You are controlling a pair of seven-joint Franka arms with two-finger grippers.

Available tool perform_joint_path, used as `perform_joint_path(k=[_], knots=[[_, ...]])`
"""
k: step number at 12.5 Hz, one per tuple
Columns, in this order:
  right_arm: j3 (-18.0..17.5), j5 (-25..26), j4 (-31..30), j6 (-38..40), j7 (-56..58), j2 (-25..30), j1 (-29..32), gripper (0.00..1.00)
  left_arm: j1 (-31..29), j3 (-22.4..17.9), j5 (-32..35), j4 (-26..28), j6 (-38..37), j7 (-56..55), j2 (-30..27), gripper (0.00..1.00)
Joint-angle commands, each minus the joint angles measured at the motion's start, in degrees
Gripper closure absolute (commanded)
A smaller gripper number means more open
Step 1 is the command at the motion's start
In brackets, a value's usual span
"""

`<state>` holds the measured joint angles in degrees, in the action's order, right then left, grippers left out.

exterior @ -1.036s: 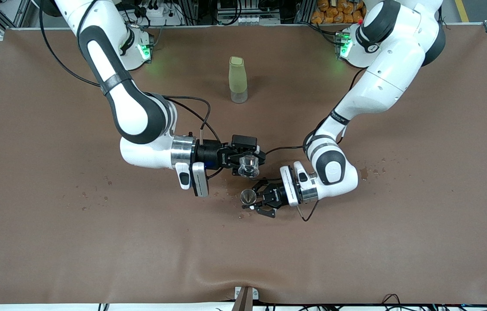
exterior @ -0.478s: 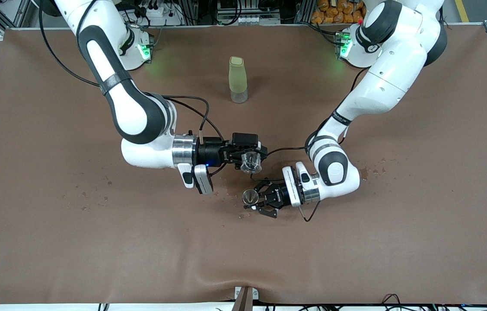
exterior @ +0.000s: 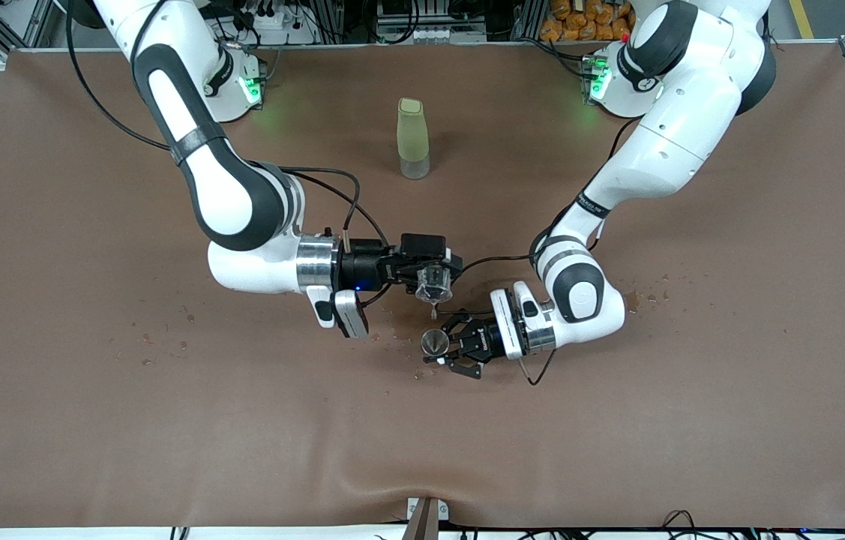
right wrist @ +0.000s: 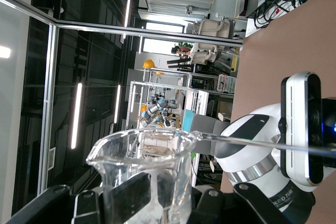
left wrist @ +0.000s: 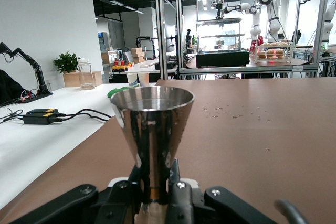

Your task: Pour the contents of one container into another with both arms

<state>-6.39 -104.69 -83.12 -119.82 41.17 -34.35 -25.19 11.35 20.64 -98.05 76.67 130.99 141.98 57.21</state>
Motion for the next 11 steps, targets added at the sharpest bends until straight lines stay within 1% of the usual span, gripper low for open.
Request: perform_joint_path(k=[1, 3, 6, 11], knots=[[0.0, -1.7, 1.4, 0.5, -1.5, -1.1, 0.2, 1.0, -0.3, 0.0, -1.3, 0.3, -0.9, 0.7, -0.3, 1.0], [0.1, -5.5, 1.6, 0.5, -1.6, -1.5, -0.5, 1.0, -0.4, 0.0, -1.3, 0.3, -0.9, -0.3, -0.3, 1.0], [0.1, -5.7, 3.9, 0.4, -2.1, -3.0, -0.6, 1.0, -0.3, 0.0, -1.2, 0.1, -0.9, -1.0, -0.3, 1.0], [0.0, -6.1, 5.5, 0.4, -3.8, -4.1, -0.6, 1.0, -0.3, 0.0, -1.2, 0.1, -0.9, -1.1, -0.3, 1.0]])
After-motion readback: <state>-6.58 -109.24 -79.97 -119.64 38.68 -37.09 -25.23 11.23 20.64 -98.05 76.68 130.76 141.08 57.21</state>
